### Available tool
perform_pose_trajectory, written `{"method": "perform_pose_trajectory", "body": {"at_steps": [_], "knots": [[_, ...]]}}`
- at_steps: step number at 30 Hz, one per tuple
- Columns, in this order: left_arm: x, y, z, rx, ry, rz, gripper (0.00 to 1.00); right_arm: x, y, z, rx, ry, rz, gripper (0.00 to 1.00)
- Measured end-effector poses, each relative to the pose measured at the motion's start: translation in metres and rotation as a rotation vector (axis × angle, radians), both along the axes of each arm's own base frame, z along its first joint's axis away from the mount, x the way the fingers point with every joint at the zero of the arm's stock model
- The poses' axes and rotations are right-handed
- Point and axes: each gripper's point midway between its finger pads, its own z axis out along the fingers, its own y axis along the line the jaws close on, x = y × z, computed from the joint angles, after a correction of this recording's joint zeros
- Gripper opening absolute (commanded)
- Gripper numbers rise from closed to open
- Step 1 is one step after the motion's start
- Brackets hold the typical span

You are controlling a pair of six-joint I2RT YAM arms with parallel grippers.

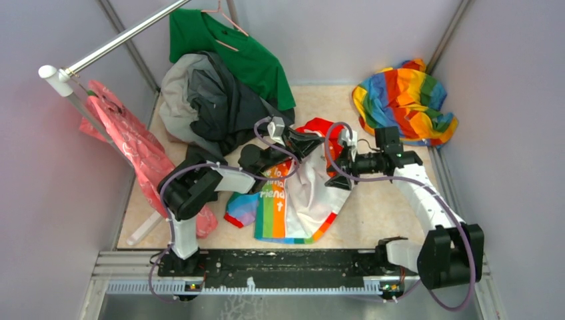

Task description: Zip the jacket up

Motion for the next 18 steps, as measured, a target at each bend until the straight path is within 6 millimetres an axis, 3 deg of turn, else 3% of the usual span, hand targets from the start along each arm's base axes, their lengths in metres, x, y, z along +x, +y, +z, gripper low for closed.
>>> {"method": "perform_pose_trajectory", "body": {"at_steps": [7,13,18], "knots": [[-0.012,0.003,0.008,0.025,-0.071,-0.067,0.0,-0.013,-0.013,0.028,-0.02,-0.175,0.06,0.64],[-0.028,0.004,0.002,0.055,-0.081,-0.135,0.0,0.013,-0.039,0.054,0.006,-0.216,-0.114,0.72],[-0.037,0.004,0.002,0.06,-0.085,-0.163,0.0,0.034,-0.039,0.073,0.038,-0.249,-0.184,0.73]]}}
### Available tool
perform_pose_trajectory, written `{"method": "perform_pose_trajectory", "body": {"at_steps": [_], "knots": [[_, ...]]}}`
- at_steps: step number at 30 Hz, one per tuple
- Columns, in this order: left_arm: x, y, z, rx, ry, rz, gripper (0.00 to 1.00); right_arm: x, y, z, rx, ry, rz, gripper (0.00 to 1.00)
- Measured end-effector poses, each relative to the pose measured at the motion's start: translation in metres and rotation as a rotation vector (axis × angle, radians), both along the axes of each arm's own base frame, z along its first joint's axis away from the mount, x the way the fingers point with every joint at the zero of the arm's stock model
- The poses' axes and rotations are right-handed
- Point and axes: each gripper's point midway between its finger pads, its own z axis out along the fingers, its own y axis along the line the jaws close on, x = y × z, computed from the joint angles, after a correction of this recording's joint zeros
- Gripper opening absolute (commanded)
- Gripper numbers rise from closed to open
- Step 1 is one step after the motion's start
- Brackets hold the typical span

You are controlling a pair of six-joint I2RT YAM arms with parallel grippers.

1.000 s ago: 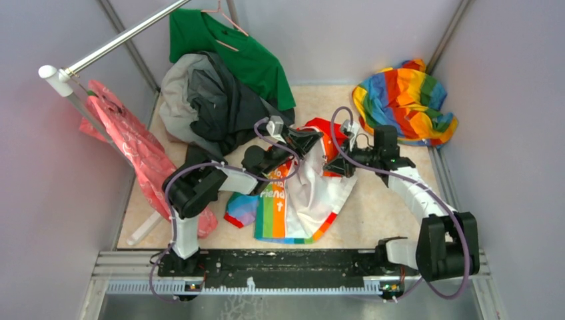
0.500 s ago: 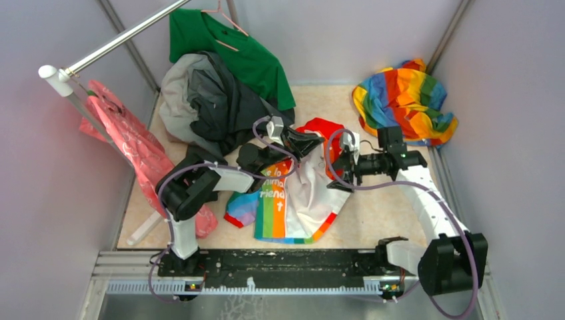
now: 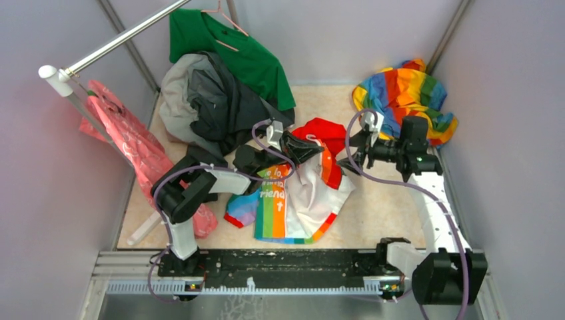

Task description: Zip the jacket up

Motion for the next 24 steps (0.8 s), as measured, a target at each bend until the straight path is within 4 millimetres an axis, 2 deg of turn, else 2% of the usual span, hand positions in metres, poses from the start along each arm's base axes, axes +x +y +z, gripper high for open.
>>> {"method": "perform_pose_trajectory", "body": {"at_steps": [2,5,8,9,16,18,22,24], "knots": [[-0.002,-0.001,0.001,-0.002,0.002,-0.003,0.0,0.004,0.009,0.0,0.006,0.009,0.01,0.73],[-0.003,-0.003,0.002,-0.01,0.018,-0.003,0.0,0.001,0.027,-0.012,0.011,0.047,0.038,0.72],[-0.004,-0.005,0.003,-0.017,0.033,0.0,0.0,0.002,0.031,-0.027,0.013,0.098,0.017,0.67],[-0.004,-0.005,0.003,-0.02,0.037,0.003,0.0,0.003,0.03,-0.03,0.015,0.109,0.008,0.62],[-0.005,-0.006,0.005,-0.034,0.067,0.001,0.0,0.008,0.032,-0.03,0.042,0.117,-0.015,0.03],[-0.004,-0.006,0.006,-0.039,0.08,0.002,0.07,0.005,0.034,-0.027,0.054,0.116,0.007,0.0],[0.0,-0.003,0.006,-0.048,0.113,0.006,0.35,-0.002,0.036,-0.027,0.065,0.123,0.045,0.0],[0.001,0.0,0.001,-0.043,0.144,0.001,0.44,-0.004,0.034,-0.028,0.066,0.129,0.053,0.0]]}}
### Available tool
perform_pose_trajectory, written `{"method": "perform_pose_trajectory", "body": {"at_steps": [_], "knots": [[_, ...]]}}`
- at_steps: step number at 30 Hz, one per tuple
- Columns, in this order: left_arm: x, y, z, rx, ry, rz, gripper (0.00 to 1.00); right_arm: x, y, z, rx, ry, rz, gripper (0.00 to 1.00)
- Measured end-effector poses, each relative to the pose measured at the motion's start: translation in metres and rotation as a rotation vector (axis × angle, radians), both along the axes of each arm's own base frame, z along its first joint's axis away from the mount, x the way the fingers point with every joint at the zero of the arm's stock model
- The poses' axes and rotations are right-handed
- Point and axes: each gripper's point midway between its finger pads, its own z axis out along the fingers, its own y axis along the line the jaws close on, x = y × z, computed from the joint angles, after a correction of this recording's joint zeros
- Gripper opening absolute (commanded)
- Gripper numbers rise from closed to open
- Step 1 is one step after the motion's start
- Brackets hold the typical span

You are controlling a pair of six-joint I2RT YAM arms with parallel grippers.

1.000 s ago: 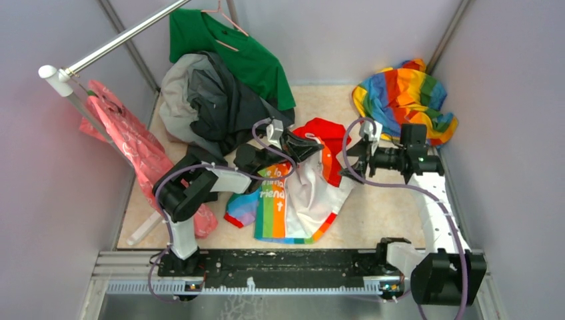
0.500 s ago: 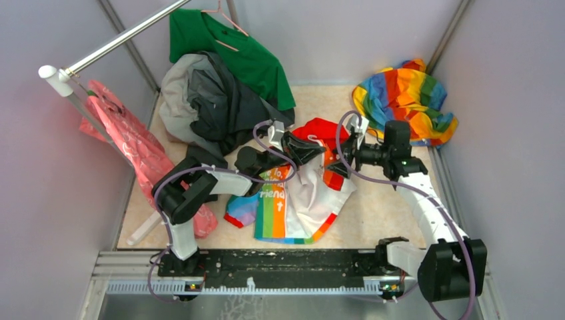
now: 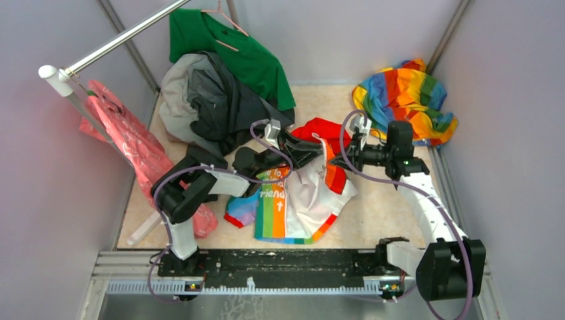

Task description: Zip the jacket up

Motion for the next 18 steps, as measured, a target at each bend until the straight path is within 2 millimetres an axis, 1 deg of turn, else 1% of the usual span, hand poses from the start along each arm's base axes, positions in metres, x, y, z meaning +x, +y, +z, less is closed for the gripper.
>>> {"method": "perform_pose_trajectory", "body": {"at_steps": [2,4,7,9,13,16,18], "knots": [[0.003,0.009,-0.013,0.023,0.043,0.001,0.53,0.0,-0.006,0.0,0.004,0.013,-0.009,0.0],[0.003,0.025,-0.034,0.062,0.099,0.003,0.57,0.002,-0.013,0.003,0.006,0.013,-0.022,0.0],[-0.006,0.047,-0.056,0.111,0.164,-0.018,0.6,0.002,-0.017,0.007,0.006,0.004,-0.024,0.0],[-0.017,0.054,-0.064,0.133,0.195,-0.056,0.61,0.0,-0.016,0.007,0.01,0.008,-0.015,0.0],[-0.047,0.053,-0.073,0.167,0.247,-0.185,0.64,-0.002,-0.016,0.005,0.012,0.021,-0.007,0.0],[-0.061,0.048,-0.078,0.183,0.311,-0.271,0.65,-0.003,-0.016,0.005,0.013,0.019,-0.002,0.0],[-0.064,0.042,-0.083,0.19,0.37,-0.322,0.65,-0.003,-0.015,0.006,0.014,0.019,0.0,0.0]]}}
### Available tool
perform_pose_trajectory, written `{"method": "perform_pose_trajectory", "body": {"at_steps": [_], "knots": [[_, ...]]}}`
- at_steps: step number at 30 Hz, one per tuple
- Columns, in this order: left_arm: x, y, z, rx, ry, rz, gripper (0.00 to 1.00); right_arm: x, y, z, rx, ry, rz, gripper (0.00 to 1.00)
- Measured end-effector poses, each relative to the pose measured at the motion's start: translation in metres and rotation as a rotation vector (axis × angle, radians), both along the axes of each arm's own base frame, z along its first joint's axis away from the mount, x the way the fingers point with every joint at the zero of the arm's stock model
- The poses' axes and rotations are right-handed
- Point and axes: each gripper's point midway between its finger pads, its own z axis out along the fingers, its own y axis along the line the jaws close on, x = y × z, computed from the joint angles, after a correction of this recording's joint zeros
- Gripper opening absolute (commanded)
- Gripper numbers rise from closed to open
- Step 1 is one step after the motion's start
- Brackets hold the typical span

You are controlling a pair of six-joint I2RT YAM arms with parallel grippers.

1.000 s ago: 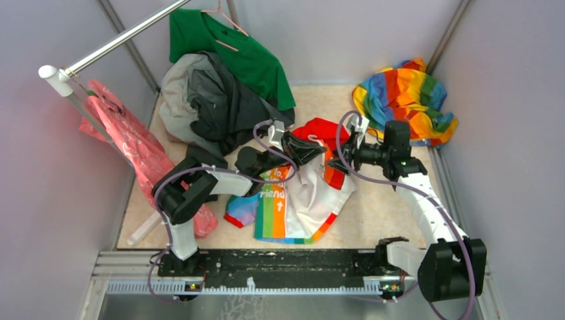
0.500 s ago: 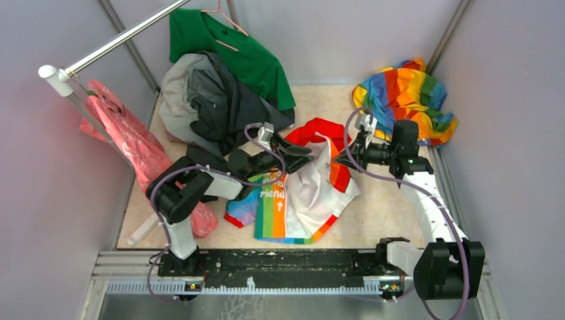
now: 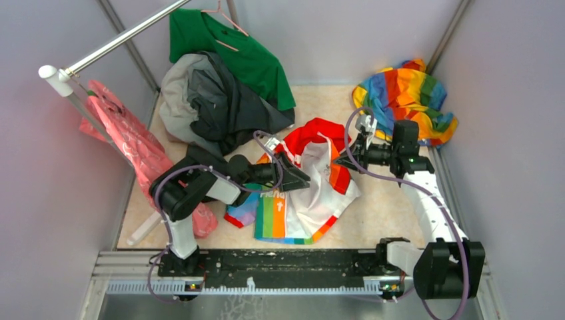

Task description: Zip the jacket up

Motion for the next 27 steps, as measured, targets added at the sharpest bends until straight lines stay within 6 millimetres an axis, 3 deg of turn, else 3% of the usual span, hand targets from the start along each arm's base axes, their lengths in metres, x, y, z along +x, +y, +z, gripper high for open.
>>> {"method": "perform_pose_trajectory", "body": {"at_steps": [9,15,24,27], "knots": [[-0.004,-0.04,-0.021,0.023,0.174,-0.127,0.66,-0.004,0.002,0.003,0.017,0.0,0.024,0.0],[0.0,-0.056,-0.031,0.03,0.239,-0.156,0.65,-0.005,0.003,0.004,0.023,-0.001,0.032,0.0],[0.012,-0.07,-0.012,-0.014,0.249,-0.175,0.58,-0.006,0.004,0.005,0.028,-0.001,0.04,0.0],[0.013,-0.071,-0.007,-0.023,0.255,-0.18,0.49,-0.007,0.004,0.005,0.031,-0.001,0.043,0.0]]}}
